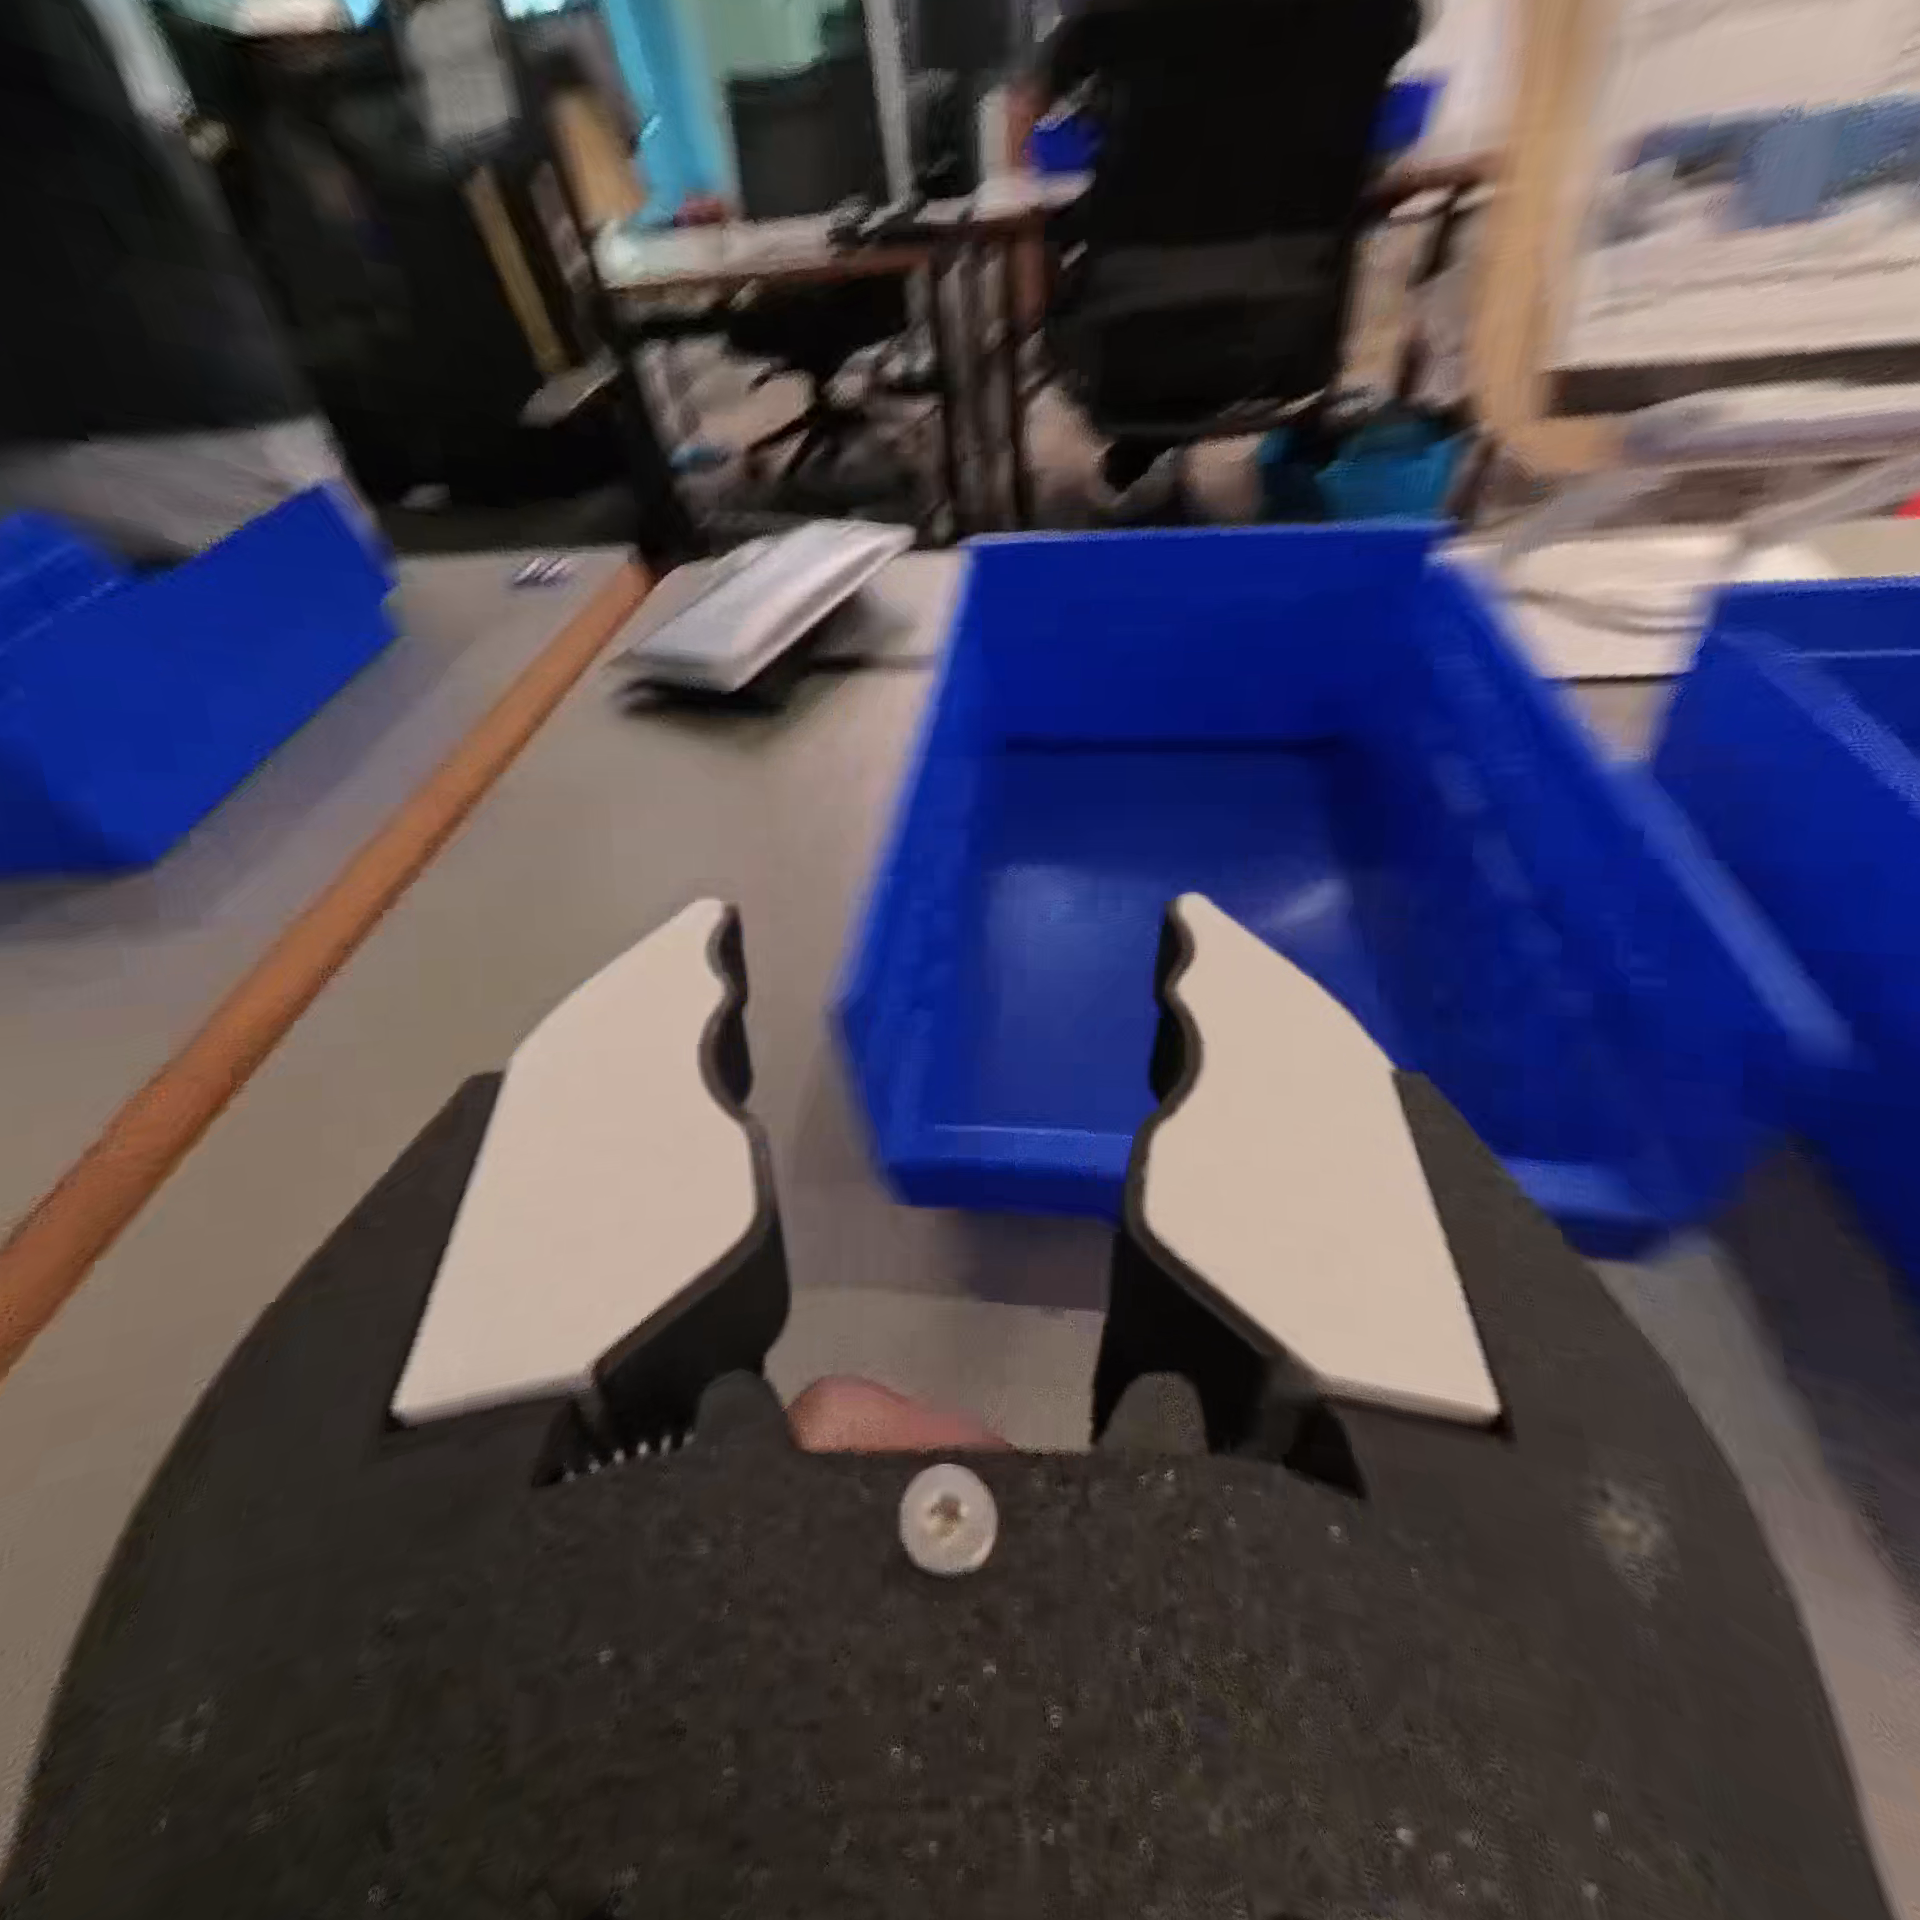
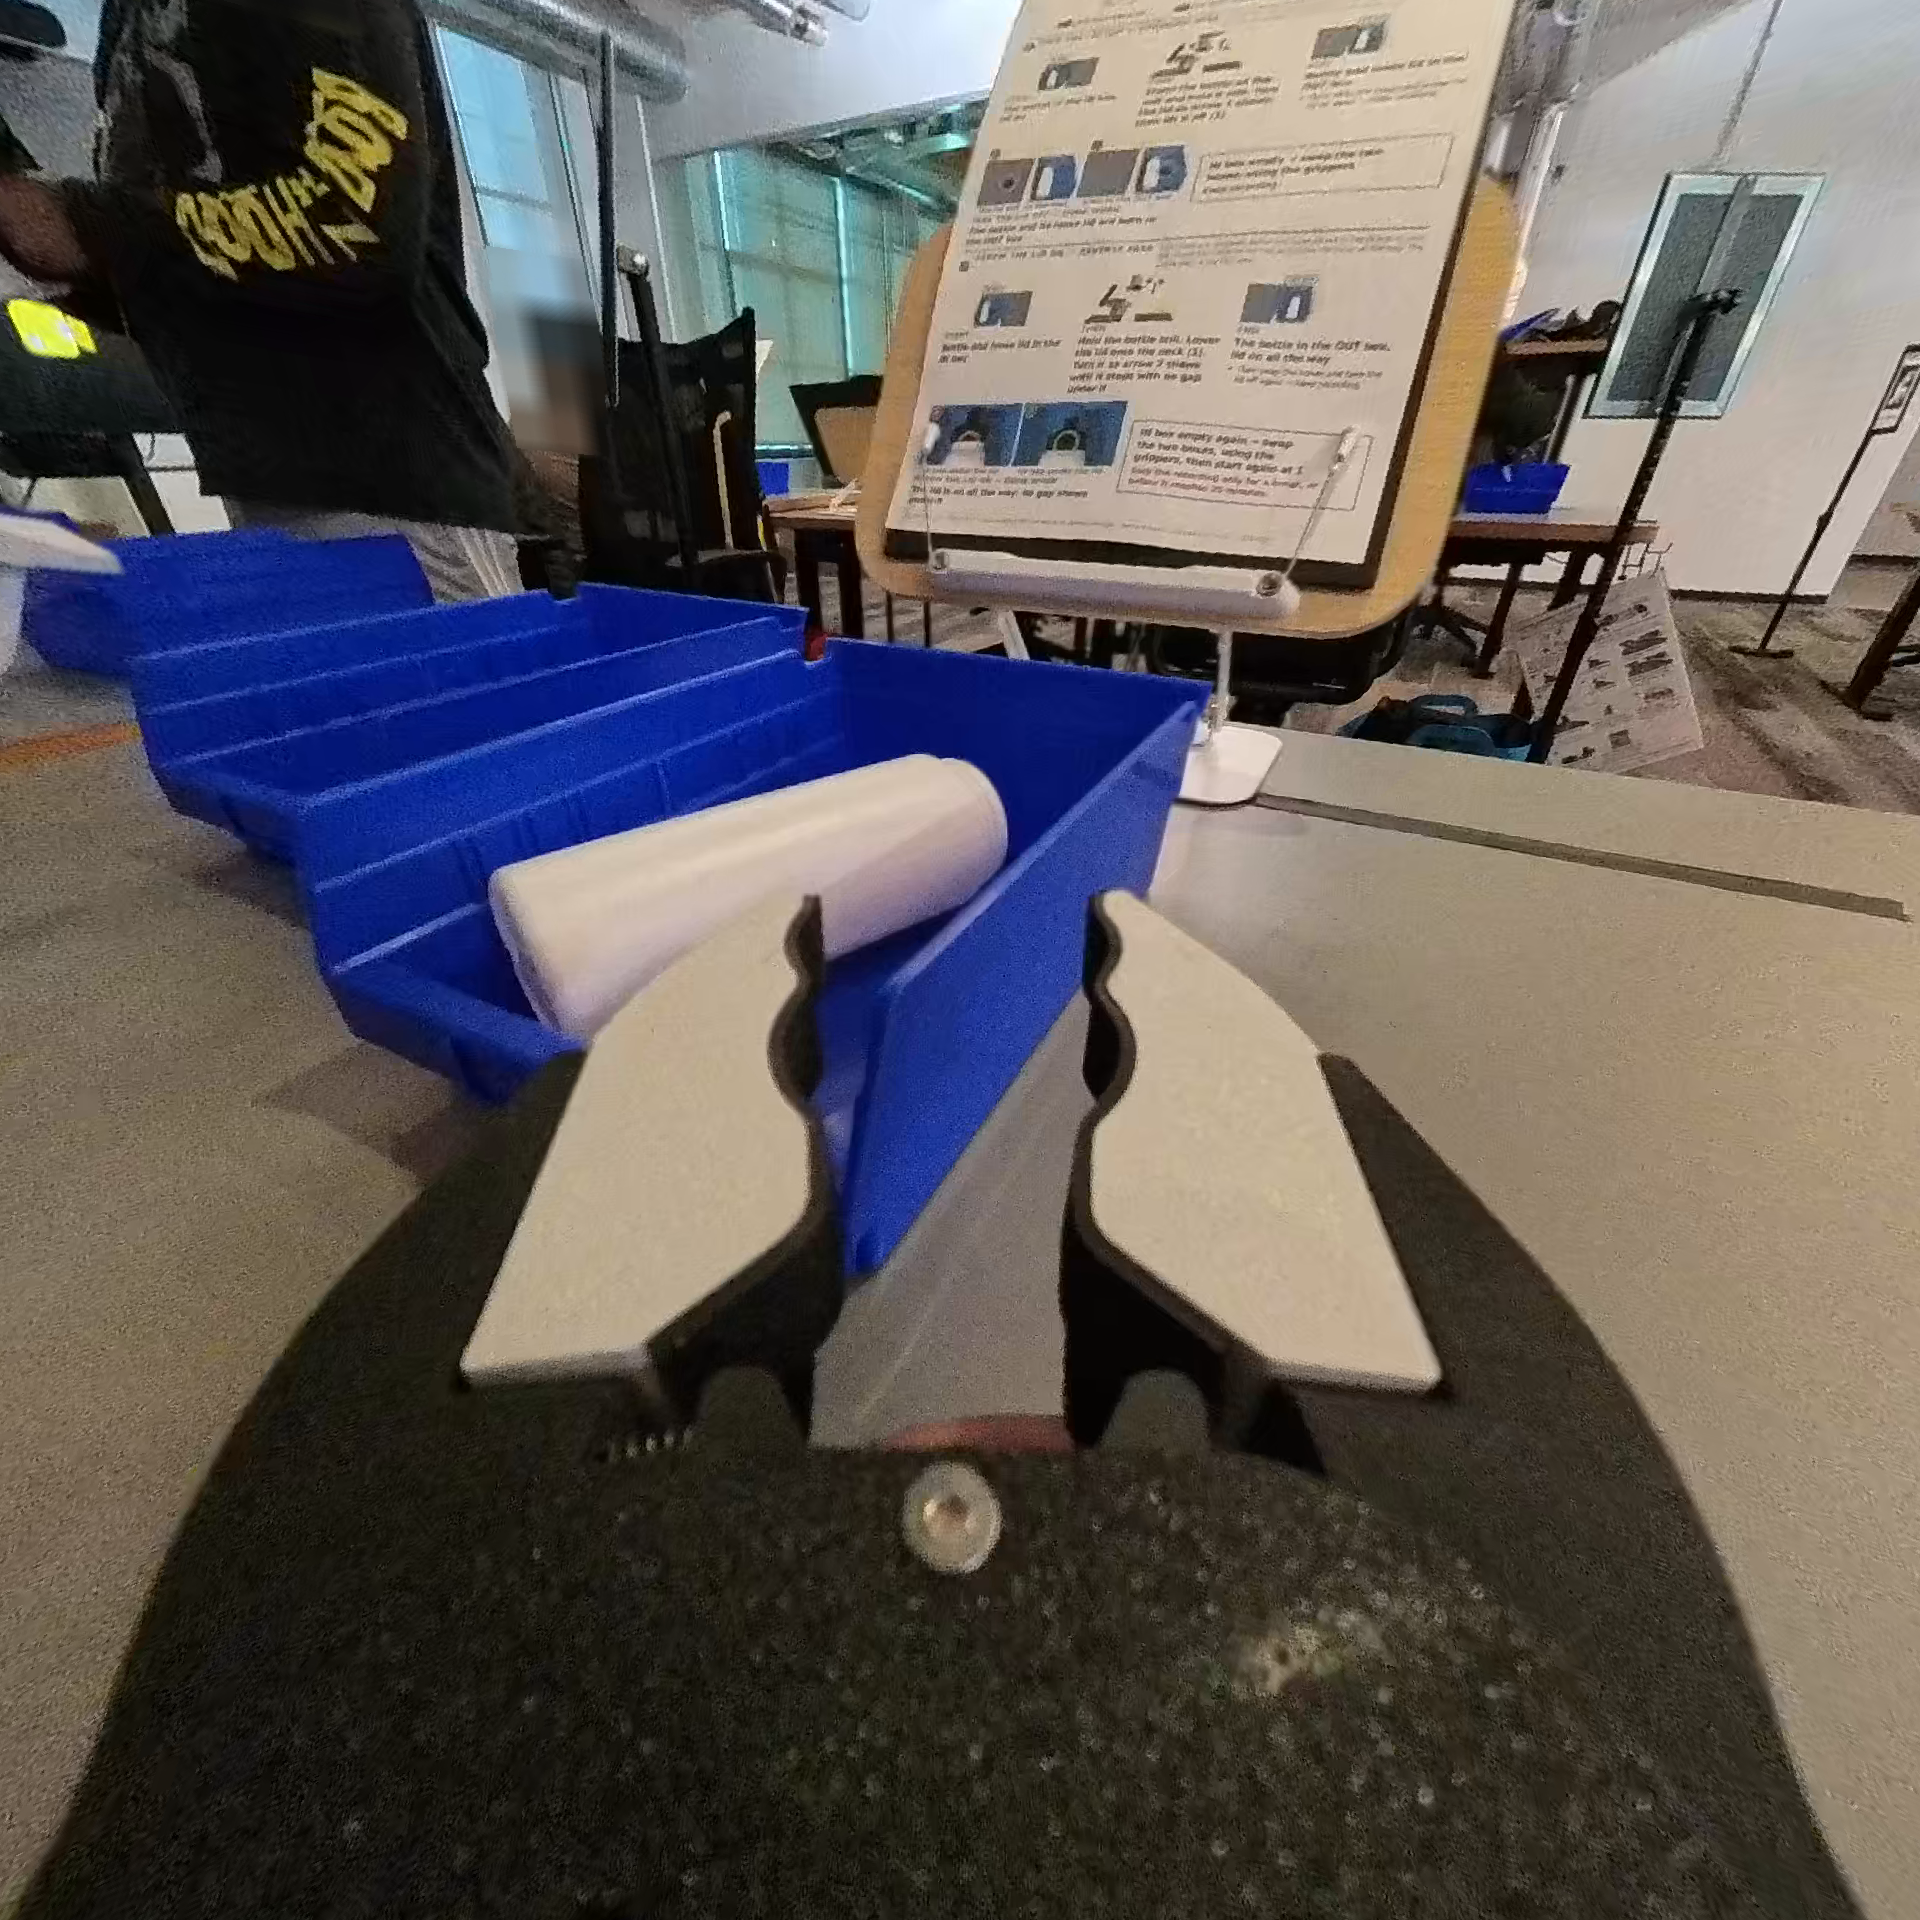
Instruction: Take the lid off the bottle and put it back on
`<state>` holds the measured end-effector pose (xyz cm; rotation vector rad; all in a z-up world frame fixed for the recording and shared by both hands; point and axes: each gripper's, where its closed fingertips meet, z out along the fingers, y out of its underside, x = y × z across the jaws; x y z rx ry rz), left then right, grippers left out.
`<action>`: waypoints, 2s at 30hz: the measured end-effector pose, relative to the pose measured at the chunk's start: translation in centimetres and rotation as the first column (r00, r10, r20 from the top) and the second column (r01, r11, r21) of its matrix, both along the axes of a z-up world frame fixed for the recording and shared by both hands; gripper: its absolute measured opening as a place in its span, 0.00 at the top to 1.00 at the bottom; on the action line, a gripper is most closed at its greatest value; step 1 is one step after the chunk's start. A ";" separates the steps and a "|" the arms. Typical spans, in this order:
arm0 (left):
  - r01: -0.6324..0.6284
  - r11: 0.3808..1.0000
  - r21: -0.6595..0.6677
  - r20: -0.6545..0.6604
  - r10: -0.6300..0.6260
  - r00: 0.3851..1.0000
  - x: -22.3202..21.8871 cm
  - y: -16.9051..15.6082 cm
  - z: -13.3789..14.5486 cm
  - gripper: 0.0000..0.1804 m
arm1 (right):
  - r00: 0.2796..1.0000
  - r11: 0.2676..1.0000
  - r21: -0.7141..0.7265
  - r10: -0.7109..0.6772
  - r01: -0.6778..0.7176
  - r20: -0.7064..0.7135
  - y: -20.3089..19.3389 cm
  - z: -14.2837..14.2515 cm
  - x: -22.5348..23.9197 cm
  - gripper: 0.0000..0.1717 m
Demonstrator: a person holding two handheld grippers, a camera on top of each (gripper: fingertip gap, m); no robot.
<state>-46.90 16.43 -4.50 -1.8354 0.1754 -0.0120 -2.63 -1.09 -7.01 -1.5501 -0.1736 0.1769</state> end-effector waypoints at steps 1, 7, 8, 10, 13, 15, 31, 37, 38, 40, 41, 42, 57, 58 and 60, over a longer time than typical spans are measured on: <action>-0.033 0.998 -0.044 0.021 0.034 0.999 -2.3 1.1 -0.8 0.55 | 1.000 1.000 -0.006 0.004 -0.004 0.024 0.0 -0.2 -0.5 0.73; 0.130 0.977 -0.167 0.203 -0.095 0.974 -4.1 4.8 -5.8 0.55 | 0.972 0.992 0.039 0.111 -0.121 0.208 -0.7 -0.2 -7.1 0.77; 0.150 0.974 -0.167 0.206 -0.114 0.972 -3.7 5.1 -6.3 0.56 | 0.957 0.986 0.052 0.139 -0.157 0.256 -1.2 -0.3 -8.7 0.77; 0.177 0.968 -0.176 0.234 -0.133 0.963 -2.8 5.6 -7.0 0.62 | 0.911 0.967 0.060 0.213 -0.249 0.353 -2.3 -0.8 -12.4 0.77; 0.206 0.964 -0.166 0.268 -0.157 0.951 -1.6 5.7 -7.0 0.86 | 0.837 0.926 0.041 0.320 -0.376 0.445 -4.5 -2.3 -17.9 0.77; 0.191 0.967 -0.171 0.230 -0.149 0.962 -1.1 5.6 -7.2 0.98 | 0.818 0.909 0.044 0.351 -0.415 0.456 -5.8 -2.6 -20.7 0.76; -0.035 0.979 -0.201 0.155 0.067 0.986 -2.7 -12.2 -7.3 0.99 | 0.986 0.896 -0.417 0.164 -0.154 -0.011 2.2 -6.6 -26.4 0.61; -0.063 0.981 -0.182 0.181 0.096 0.979 -2.6 -17.4 -7.2 0.98 | 0.986 0.939 -0.330 0.135 -0.096 0.100 2.2 -5.2 -28.0 0.95; -0.085 0.980 -0.178 0.175 0.116 0.978 -2.8 -18.1 -7.2 0.99 | 0.981 0.938 -0.337 0.135 -0.082 0.138 2.0 -5.2 -28.1 0.96; -0.118 0.982 -0.147 0.166 0.142 0.976 -3.2 -19.4 -6.6 0.98 | 0.977 0.935 -0.341 0.159 -0.102 0.144 1.4 -4.9 -28.5 0.97; -0.133 0.984 -0.120 0.157 0.151 0.976 -3.3 -20.1 -6.0 0.98 | 0.976 0.932 -0.345 0.167 -0.110 0.139 1.0 -4.6 -28.7 0.97; -0.147 0.985 -0.090 0.139 0.159 0.977 -3.3 -20.7 -5.2 0.98 | 0.976 0.932 -0.342 0.176 -0.122 0.132 0.6 -4.1 -28.8 0.97; 0.253 0.930 0.266 0.062 -0.279 0.958 22.7 -14.1 13.3 0.98 | 0.960 0.958 0.095 -0.276 0.272 0.037 0.1 16.4 -4.0 0.98; 0.288 0.920 0.267 0.062 -0.315 0.947 26.0 -13.3 14.0 0.98 | 0.946 0.944 0.087 -0.322 0.320 0.022 0.2 16.8 -0.9 0.98; 0.351 0.903 0.249 0.030 -0.370 0.929 32.7 -11.9 14.2 0.98 | 0.914 0.913 0.061 -0.406 0.404 0.008 0.3 16.8 5.6 0.98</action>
